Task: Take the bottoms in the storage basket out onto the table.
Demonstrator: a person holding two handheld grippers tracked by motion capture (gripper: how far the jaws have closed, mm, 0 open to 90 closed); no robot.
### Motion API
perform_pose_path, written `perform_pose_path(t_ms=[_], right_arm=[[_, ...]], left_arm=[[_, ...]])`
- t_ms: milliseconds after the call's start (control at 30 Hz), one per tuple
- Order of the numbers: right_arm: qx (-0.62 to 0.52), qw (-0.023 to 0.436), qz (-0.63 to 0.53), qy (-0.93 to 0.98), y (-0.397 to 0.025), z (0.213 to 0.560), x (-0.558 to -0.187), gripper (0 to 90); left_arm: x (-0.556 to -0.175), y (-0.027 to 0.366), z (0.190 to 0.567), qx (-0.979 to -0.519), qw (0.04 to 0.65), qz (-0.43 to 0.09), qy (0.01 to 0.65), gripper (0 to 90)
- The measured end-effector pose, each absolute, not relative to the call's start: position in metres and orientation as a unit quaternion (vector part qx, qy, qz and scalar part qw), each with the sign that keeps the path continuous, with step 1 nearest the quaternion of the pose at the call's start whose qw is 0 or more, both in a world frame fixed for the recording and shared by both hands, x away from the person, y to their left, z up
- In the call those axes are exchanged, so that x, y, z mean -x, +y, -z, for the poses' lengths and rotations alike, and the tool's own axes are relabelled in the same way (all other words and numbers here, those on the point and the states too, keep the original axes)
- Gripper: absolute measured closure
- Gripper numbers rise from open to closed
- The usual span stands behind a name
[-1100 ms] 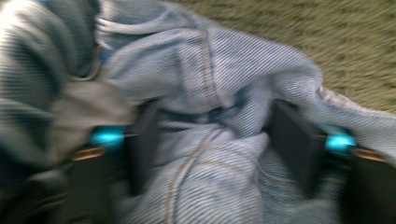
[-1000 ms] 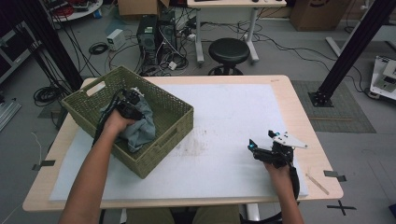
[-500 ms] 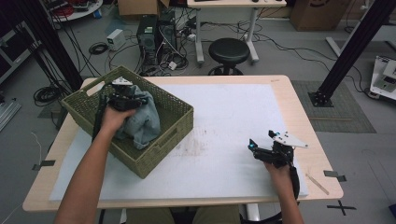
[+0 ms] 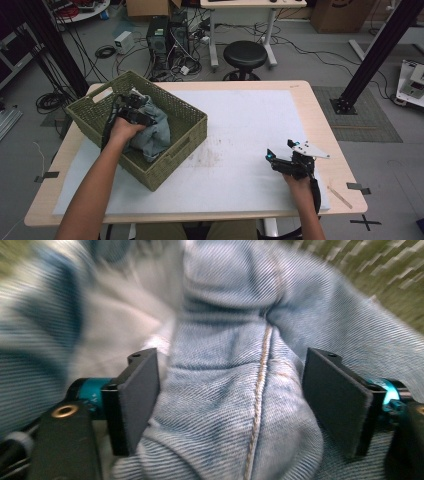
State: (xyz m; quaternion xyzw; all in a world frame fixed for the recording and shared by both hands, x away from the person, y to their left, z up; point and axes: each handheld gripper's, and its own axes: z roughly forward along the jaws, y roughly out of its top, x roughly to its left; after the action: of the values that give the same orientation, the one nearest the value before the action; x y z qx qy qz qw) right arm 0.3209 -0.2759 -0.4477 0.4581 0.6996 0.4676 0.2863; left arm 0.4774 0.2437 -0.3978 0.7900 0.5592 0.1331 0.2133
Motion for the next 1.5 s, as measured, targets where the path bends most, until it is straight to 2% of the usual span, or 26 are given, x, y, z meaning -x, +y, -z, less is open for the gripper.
perform_pose_path(t_ms=[67, 100, 233, 400, 467, 500, 567, 700, 833, 867, 933, 1033, 1200, 1500], right_arm=[[-0.457, 0.287, -0.468, 0.700, -0.276, 0.448, -0.321, 12.8], [-0.457, 0.287, -0.469, 0.699, -0.276, 0.448, -0.321, 12.7], [-0.457, 0.286, -0.470, 0.699, -0.277, 0.448, -0.321, 12.8], [-0.458, 0.285, -0.470, 0.699, -0.277, 0.448, -0.321, 12.8], [-0.459, 0.284, -0.471, 0.698, -0.277, 0.448, -0.321, 12.7], [-0.461, 0.283, -0.471, 0.697, -0.277, 0.448, -0.321, 12.8], [-0.462, 0.281, -0.470, 0.697, -0.278, 0.448, -0.322, 12.8], [-0.463, 0.283, -0.470, 0.696, -0.278, 0.448, -0.322, 12.8], [-0.463, 0.286, -0.468, 0.696, -0.277, 0.448, -0.321, 12.8], [-0.462, 0.286, -0.469, 0.696, -0.277, 0.448, -0.321, 12.8], [-0.462, 0.286, -0.471, 0.695, -0.277, 0.448, -0.321, 12.7], [-0.462, 0.287, -0.470, 0.695, -0.277, 0.448, -0.321, 12.8], [-0.461, 0.289, -0.469, 0.696, -0.277, 0.448, -0.321, 12.8], [-0.462, 0.289, -0.469, 0.695, -0.277, 0.448, -0.321, 12.8]], left_arm=[[-0.479, 0.243, 0.401, -0.792, 0.212, -0.130, 0.558, 19.4], [-0.483, 0.245, 0.406, -0.789, 0.214, -0.112, 0.565, 18.4], [-0.489, 0.248, 0.409, -0.789, 0.208, -0.098, 0.569, 21.6], [-0.487, 0.252, 0.405, -0.793, 0.224, -0.105, 0.556, 49.8], [-0.485, 0.255, 0.400, -0.791, 0.246, -0.106, 0.550, 67.6], [-0.485, 0.255, 0.400, -0.791, 0.246, -0.106, 0.550, 71.5], [-0.481, 0.260, 0.390, -0.777, 0.302, -0.119, 0.539, 75.7], [-0.474, 0.264, 0.376, -0.762, 0.364, -0.140, 0.517, 76.8], [-0.469, 0.270, 0.366, -0.751, 0.395, -0.153, 0.507, 76.8], [-0.463, 0.274, 0.357, -0.740, 0.428, -0.171, 0.490, 76.9], [-0.461, 0.275, 0.355, -0.738, 0.436, -0.176, 0.483, 76.9], [-0.450, 0.280, 0.342, -0.717, 0.484, -0.209, 0.456, 77.0], [-0.442, 0.286, 0.335, -0.700, 0.513, -0.241, 0.435, 76.9], [-0.430, 0.295, 0.315, -0.673, 0.554, -0.268, 0.410, 76.9]])
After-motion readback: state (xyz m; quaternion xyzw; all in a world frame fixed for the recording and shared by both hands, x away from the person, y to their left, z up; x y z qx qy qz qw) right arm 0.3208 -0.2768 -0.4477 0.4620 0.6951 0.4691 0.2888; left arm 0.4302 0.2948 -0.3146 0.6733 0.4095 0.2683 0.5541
